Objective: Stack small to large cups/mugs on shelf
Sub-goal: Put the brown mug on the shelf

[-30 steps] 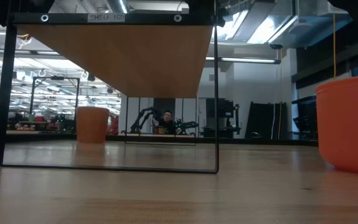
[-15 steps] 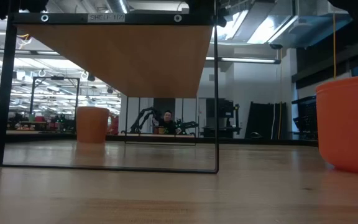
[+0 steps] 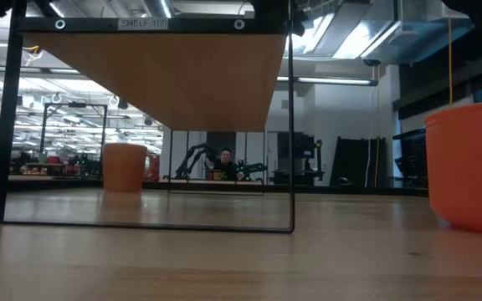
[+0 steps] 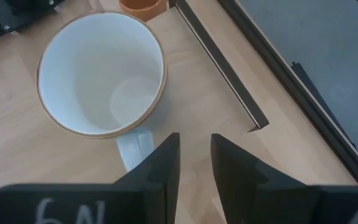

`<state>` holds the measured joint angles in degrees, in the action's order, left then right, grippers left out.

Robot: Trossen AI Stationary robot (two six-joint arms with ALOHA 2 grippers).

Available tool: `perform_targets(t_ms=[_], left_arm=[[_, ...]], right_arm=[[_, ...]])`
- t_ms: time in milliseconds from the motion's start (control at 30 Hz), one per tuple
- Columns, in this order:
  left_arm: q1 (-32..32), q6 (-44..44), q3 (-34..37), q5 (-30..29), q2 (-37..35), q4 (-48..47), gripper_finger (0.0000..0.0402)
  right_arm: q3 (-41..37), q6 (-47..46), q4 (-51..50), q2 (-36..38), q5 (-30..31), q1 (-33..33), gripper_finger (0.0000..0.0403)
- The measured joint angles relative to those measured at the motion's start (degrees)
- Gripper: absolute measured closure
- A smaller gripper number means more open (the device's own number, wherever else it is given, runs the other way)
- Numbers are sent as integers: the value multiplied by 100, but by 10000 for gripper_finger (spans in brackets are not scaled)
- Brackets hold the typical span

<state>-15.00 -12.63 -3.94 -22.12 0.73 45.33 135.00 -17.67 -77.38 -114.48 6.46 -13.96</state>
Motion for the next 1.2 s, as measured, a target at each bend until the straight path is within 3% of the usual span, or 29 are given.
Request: perform_targets(t_ms=[100, 267, 433, 567, 800, 1000, 1200], left_arm=[[-2, -307, -471, -445, 4, -2029, 333], [-2, -915, -1833, -1416, 59, -5762, 333], [0, -1162, -3070, -2259, 197, -8062, 333], [0, -1276, -3522, -2232, 520, -8674, 333], [-1, -1709, -3392, -1555, 1588, -8753, 333], [23, -1793, -3377, -1563, 2440, -8624, 333], [441, -2021, -3377, -1354, 2533, -9458, 333]], right_arm=[[-1, 138, 50, 0, 0, 4, 311], [0, 170, 82, 0, 0, 4, 311], [-1, 279, 84, 0, 0, 4, 311], [-2, 534, 148, 54, 0, 4, 311], [-2, 922, 502, 273, 66, 4, 311], [-2, 779, 303, 362, 501, 2, 311], [-2, 770, -62, 651, 761, -6, 311]])
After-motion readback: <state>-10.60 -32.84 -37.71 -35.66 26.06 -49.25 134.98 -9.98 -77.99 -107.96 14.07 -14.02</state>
